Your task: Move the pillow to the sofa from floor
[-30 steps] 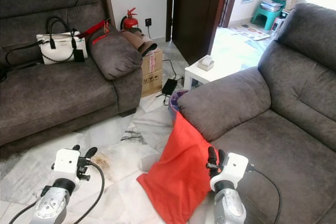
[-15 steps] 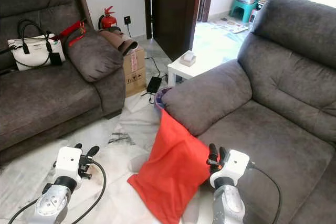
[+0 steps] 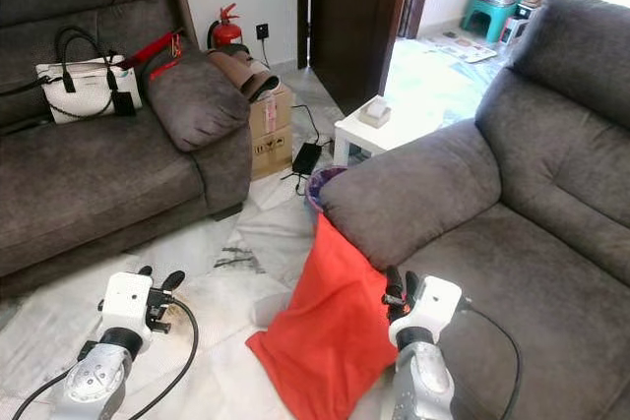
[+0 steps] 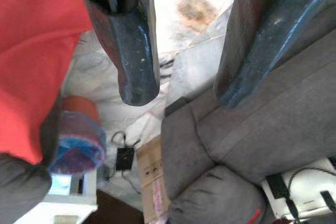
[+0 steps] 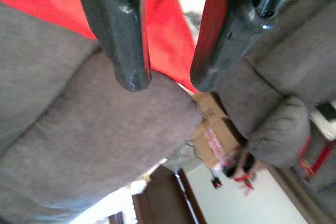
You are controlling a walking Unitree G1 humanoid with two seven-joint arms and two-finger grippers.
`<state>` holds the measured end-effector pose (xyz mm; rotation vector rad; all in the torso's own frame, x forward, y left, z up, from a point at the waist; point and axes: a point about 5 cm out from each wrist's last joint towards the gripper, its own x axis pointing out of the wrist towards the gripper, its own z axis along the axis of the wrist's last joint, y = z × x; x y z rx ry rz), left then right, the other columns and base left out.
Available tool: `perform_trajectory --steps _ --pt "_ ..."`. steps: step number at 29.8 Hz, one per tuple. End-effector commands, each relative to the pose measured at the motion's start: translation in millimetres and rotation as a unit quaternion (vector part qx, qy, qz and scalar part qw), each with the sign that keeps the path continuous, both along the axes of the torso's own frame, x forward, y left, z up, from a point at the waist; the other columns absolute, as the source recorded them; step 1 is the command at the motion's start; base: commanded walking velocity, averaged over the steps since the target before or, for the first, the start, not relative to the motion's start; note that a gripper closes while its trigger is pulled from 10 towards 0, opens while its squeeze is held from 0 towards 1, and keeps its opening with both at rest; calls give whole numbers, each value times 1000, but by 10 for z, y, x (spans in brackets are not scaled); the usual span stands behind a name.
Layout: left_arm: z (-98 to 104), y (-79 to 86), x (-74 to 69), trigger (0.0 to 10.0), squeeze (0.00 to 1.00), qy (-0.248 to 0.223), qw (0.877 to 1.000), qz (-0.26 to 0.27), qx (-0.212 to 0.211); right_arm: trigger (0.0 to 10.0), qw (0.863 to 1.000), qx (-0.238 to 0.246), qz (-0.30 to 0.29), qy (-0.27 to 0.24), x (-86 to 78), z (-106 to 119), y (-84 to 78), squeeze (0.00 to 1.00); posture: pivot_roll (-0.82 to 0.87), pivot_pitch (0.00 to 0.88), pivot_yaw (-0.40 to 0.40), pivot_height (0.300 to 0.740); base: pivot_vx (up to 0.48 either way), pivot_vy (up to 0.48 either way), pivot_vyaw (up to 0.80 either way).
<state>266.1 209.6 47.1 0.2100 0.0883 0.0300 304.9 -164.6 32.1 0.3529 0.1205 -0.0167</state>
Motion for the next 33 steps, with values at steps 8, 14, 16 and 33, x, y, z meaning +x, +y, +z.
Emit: perform_trajectory --steps 8,14,16,33 --pt "57 -69 46 10000 0 -9 1000 -12 -3 10000 1000 -4 -19 4 -46 -32 -118 0 87 68 14 740 309 0 -294" --pt "75 -83 44 10000 0 -11 1000 -17 6 10000 1000 -4 -16 1 -46 -27 -98 0 90 66 14 740 97 0 0" --pt "83 -86 38 10000 0 -12 1000 -15 8 10000 1000 -6 -9 -3 -43 -17 -87 0 90 66 14 740 0 0 0" --pt "70 -129 -19 10000 0 -10 1000 -6 -5 10000 999 -28 28 4 -62 -35 -87 0 79 44 15 708 0 0 0"
